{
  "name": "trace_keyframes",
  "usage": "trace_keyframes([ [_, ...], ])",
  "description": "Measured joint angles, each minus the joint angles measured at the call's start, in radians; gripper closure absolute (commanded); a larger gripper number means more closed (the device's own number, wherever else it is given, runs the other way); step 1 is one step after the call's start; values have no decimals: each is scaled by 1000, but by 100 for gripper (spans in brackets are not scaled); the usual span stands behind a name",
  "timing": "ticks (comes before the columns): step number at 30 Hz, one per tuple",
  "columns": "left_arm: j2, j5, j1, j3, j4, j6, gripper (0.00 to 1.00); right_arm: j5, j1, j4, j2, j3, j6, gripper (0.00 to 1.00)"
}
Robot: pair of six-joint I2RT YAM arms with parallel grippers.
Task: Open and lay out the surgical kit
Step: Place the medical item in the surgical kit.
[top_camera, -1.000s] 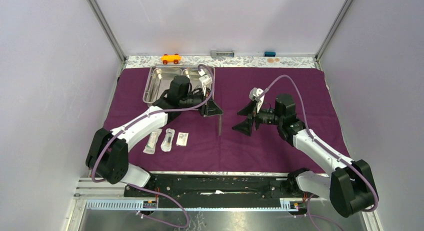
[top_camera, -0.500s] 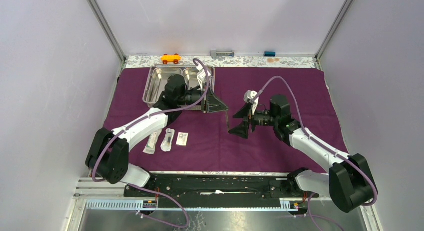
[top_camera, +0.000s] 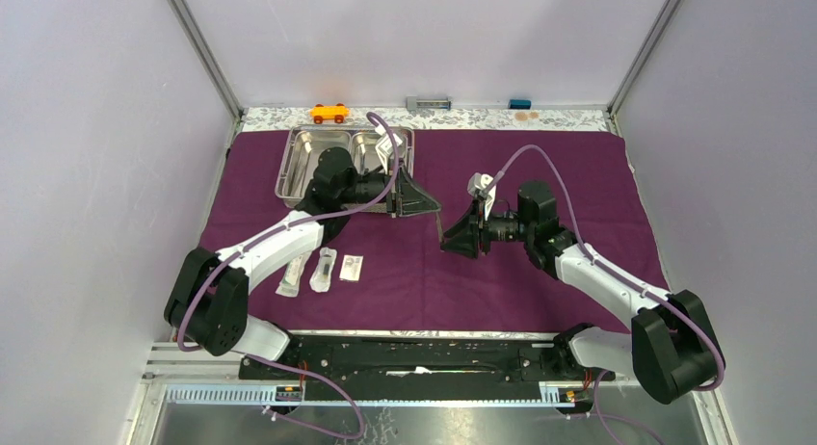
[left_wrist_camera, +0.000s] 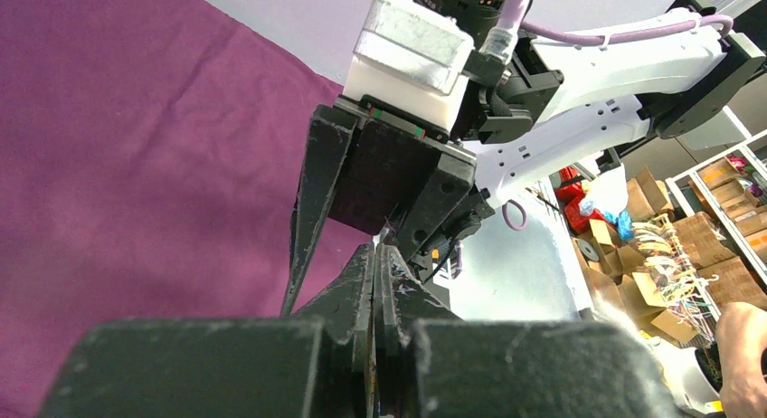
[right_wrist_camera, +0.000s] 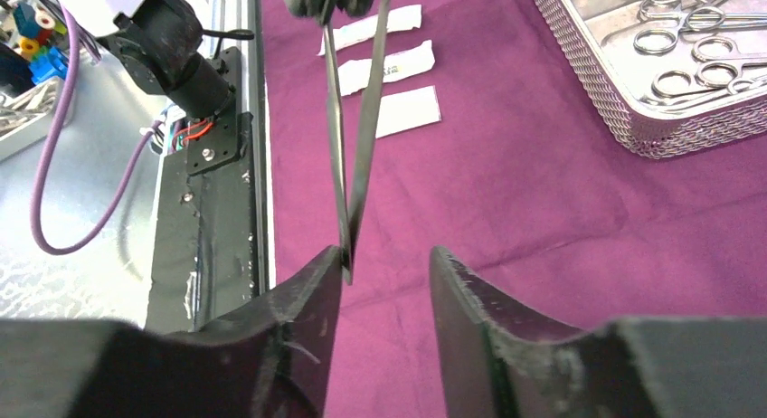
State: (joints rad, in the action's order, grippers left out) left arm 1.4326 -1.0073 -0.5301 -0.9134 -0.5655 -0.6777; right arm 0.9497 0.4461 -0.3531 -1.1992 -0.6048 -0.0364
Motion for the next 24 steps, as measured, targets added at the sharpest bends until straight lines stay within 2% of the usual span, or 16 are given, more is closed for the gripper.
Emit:
trace_keyframes([
  [3, -3, 2, 3, 11, -9, -1, 100, 3, 0, -1, 0, -7, 15, 68],
  [6, -7, 10, 11, 23, -14, -1, 100, 2, 1, -8, 0, -17, 34, 91],
  [7, -9, 14, 14, 26, -13, 0, 100, 2, 1, -15, 0, -18, 43, 96],
  [10, -11, 21, 26, 34, -16, -1, 100, 0, 1, -32, 0, -19, 66, 97],
  [12, -11, 24, 31, 37, -25, -1, 100, -5, 1, -40, 0, -19, 76, 89],
  [15, -12, 24, 35, 39, -35, -2, 100, -6, 1, -52, 0, -19, 89, 57],
  [16, -13, 24, 35, 39, -37, -2, 100, -7, 1, -54, 0, -19, 92, 50],
  [20, -17, 23, 35, 41, -54, -1, 100, -4, 1, -63, 2, -19, 93, 38],
  [24, -25, 13, 35, 47, -82, -2, 100, 18, 1, -64, 4, -19, 90, 34],
])
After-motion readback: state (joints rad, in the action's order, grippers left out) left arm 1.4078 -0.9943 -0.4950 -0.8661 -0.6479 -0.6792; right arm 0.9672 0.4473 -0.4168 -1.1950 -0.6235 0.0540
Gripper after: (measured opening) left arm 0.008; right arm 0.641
